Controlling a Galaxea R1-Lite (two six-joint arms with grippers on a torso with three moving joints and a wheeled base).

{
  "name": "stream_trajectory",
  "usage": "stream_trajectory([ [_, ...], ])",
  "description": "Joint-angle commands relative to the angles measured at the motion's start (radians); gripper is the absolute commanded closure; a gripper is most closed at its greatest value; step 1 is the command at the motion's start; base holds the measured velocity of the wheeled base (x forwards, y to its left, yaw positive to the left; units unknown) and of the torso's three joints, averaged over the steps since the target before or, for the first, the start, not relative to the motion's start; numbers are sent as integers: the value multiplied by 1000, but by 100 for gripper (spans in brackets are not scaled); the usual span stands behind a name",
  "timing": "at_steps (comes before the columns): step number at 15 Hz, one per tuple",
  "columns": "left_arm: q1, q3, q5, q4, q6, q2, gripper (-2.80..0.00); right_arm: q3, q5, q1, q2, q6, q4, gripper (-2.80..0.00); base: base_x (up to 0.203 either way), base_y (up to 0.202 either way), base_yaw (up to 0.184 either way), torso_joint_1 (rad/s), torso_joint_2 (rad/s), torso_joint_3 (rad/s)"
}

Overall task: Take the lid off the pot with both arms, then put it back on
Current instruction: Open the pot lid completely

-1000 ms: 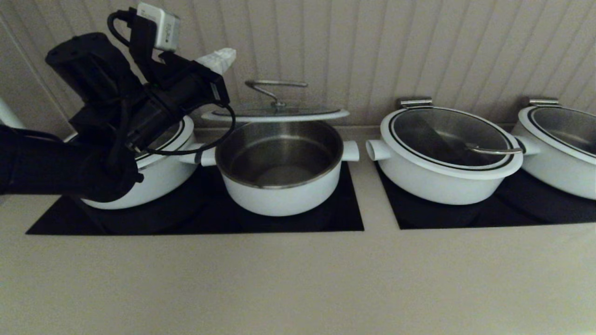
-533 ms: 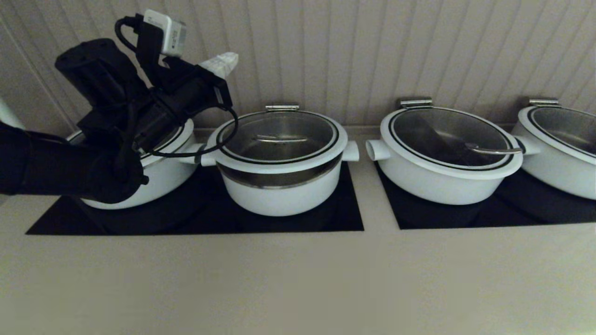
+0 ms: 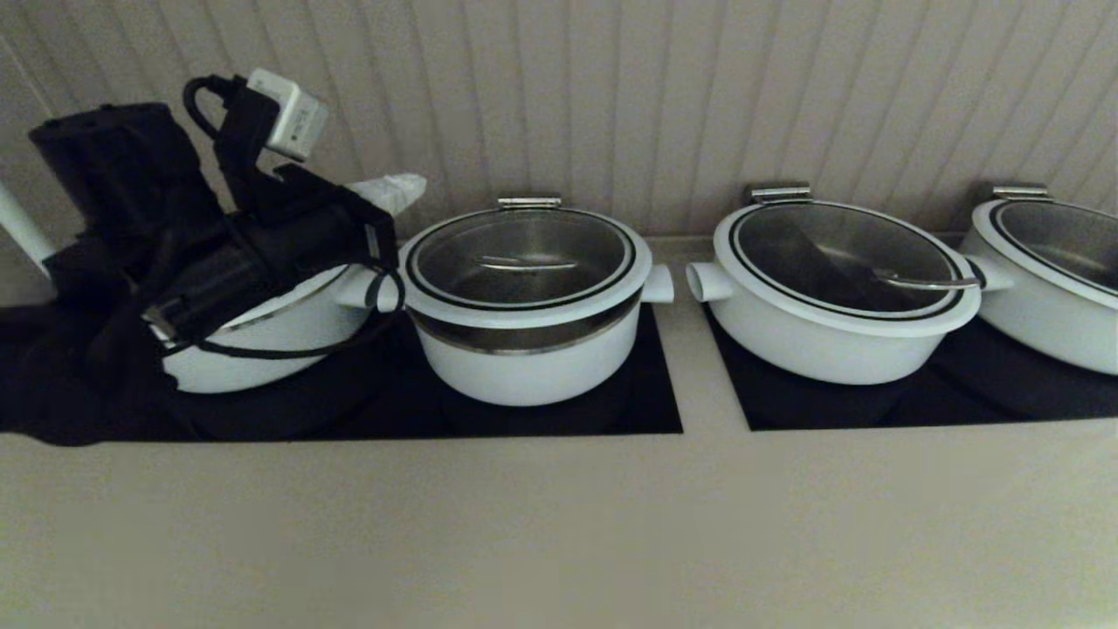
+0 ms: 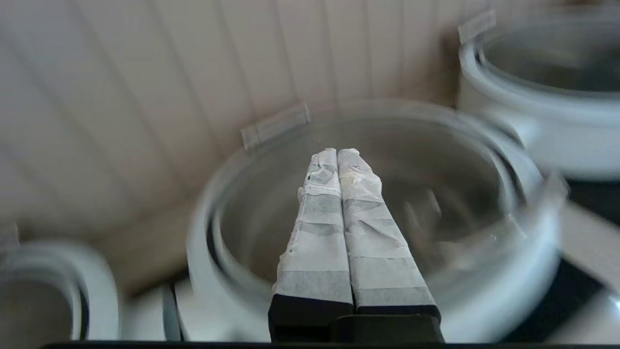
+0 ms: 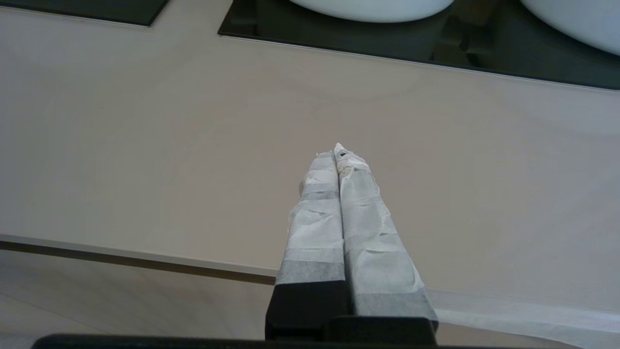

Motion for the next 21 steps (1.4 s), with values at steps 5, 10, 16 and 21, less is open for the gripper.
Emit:
stream_trajectory([
  [5,-4,253,-5,351,3,-351,0,0,1,0,-10,-1,1,0,0,0,0,0,0,0],
  [10,-23,448,-13,422,4,-427,0,1,1,0,-17,-1,1,0,0,0,0,0,0,0],
  [16,-24,522,-8,126,5,-248,0,-1,1,0,-17,-1,2,0,0,0,0,0,0,0],
  [21,-25,516,-1,8,6,-135,0,-1,2,0,-17,-1,2,0,0,0,0,0,0,0],
])
